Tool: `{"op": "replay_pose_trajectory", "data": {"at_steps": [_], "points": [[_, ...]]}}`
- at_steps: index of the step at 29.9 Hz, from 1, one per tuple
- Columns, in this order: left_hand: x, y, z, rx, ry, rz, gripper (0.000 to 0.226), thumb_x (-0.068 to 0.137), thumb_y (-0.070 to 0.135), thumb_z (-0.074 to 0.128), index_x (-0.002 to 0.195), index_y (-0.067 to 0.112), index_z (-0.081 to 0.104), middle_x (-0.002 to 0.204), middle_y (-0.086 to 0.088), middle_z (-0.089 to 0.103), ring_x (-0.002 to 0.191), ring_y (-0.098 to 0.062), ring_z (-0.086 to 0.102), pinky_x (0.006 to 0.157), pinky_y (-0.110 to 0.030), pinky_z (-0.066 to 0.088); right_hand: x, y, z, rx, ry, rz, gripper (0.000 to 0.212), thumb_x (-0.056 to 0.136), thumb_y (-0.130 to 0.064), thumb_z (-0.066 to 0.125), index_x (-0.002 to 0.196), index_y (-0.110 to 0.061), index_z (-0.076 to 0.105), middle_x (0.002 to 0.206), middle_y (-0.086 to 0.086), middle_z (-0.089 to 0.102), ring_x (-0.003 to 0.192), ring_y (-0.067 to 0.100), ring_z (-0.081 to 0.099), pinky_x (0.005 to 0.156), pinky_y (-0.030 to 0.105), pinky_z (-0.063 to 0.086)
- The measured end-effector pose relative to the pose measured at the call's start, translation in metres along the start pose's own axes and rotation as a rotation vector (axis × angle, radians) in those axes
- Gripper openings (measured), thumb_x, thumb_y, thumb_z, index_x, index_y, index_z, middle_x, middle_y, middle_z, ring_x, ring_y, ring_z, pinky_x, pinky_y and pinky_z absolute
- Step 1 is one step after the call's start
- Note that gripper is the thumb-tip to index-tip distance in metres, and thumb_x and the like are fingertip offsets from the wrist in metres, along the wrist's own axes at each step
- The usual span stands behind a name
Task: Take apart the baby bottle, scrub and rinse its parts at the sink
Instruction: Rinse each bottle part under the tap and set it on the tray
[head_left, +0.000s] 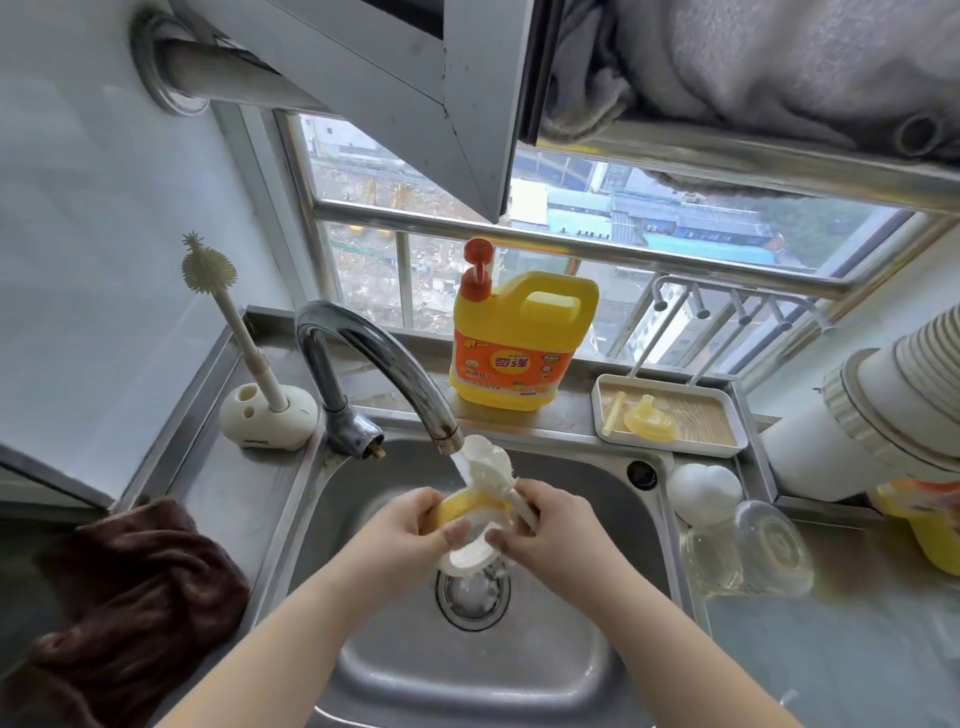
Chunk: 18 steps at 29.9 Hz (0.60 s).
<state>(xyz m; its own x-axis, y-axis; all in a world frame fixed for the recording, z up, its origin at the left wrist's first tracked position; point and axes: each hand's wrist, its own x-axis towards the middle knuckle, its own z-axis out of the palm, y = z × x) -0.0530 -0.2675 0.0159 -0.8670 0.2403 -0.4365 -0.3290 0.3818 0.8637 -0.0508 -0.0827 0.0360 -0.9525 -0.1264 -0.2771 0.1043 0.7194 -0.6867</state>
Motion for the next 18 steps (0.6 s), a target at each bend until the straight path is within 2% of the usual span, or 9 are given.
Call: {"op": "replay_pose_trajectory", "data": {"at_steps": [3,6,8,10,12,15,18], "points": [[0.002,-0.002,0.000,-0.097,0.041,-0.015,0.038,0.069,0.043,0.061,0.088,0.011,0.059,0.069,0.000,0.052,0.061,-0.011,0.042,0.058,-0.025,0.032,-0.003,0.003,-0.002,-0.117,0.026,-0.030,0.026,0.095,-0.041,0.047,0.089,-0.017,0.056,0.080,0.000,0.059,0.076,0.018,0.054,0.065,0.031,0.041],[0.001,-0.005,0.002,-0.163,0.042,0.015,0.032,0.070,0.039,0.063,0.084,0.011,0.056,0.064,0.004,0.047,0.059,-0.009,0.039,0.057,-0.024,0.030,-0.006,0.003,0.001,-0.173,0.069,-0.117,0.033,0.100,-0.036,0.034,0.095,-0.015,0.059,0.082,0.004,0.059,0.079,0.024,0.054,0.069,0.035,0.042],[0.001,-0.006,0.003,-0.209,0.041,0.034,0.031,0.072,0.038,0.062,0.086,0.012,0.056,0.069,0.002,0.047,0.064,-0.011,0.040,0.061,-0.025,0.033,-0.004,0.006,-0.004,-0.157,0.139,-0.078,0.033,0.100,-0.033,0.036,0.101,-0.014,0.063,0.079,0.003,0.061,0.077,0.023,0.056,0.067,0.034,0.043],[0.001,-0.005,0.003,-0.270,0.040,0.028,0.030,0.073,0.039,0.063,0.084,0.013,0.056,0.072,-0.002,0.048,0.067,-0.015,0.042,0.062,-0.029,0.036,-0.005,0.008,-0.006,-0.087,0.143,-0.085,0.031,0.099,-0.030,0.041,0.096,-0.012,0.065,0.062,-0.009,0.051,0.061,0.011,0.050,0.060,0.029,0.040],[0.000,-0.005,0.001,-0.352,0.050,0.010,0.038,0.070,0.045,0.068,0.081,0.011,0.055,0.073,-0.007,0.049,0.067,-0.020,0.041,0.059,-0.033,0.035,-0.008,0.005,-0.003,-0.038,0.101,-0.135,0.028,0.098,-0.029,0.044,0.089,-0.013,0.065,0.052,-0.012,0.041,0.050,0.003,0.041,0.053,0.021,0.032],[-0.001,-0.007,0.001,-0.393,0.097,-0.015,0.051,0.066,0.060,0.067,0.076,0.013,0.053,0.067,-0.007,0.046,0.061,-0.021,0.039,0.056,-0.032,0.034,-0.008,0.009,-0.002,-0.049,0.133,-0.101,0.031,0.098,-0.031,0.044,0.090,-0.010,0.065,0.051,-0.011,0.042,0.050,0.004,0.040,0.053,0.023,0.031],[-0.003,-0.004,0.006,-0.540,0.060,-0.035,0.040,0.074,0.053,0.069,0.072,0.017,0.052,0.063,-0.002,0.049,0.057,-0.015,0.044,0.058,-0.031,0.043,-0.010,0.012,-0.004,-0.020,0.097,-0.081,0.031,0.098,-0.030,0.045,0.083,-0.008,0.062,0.050,-0.008,0.041,0.049,0.004,0.043,0.049,0.017,0.028]]}}
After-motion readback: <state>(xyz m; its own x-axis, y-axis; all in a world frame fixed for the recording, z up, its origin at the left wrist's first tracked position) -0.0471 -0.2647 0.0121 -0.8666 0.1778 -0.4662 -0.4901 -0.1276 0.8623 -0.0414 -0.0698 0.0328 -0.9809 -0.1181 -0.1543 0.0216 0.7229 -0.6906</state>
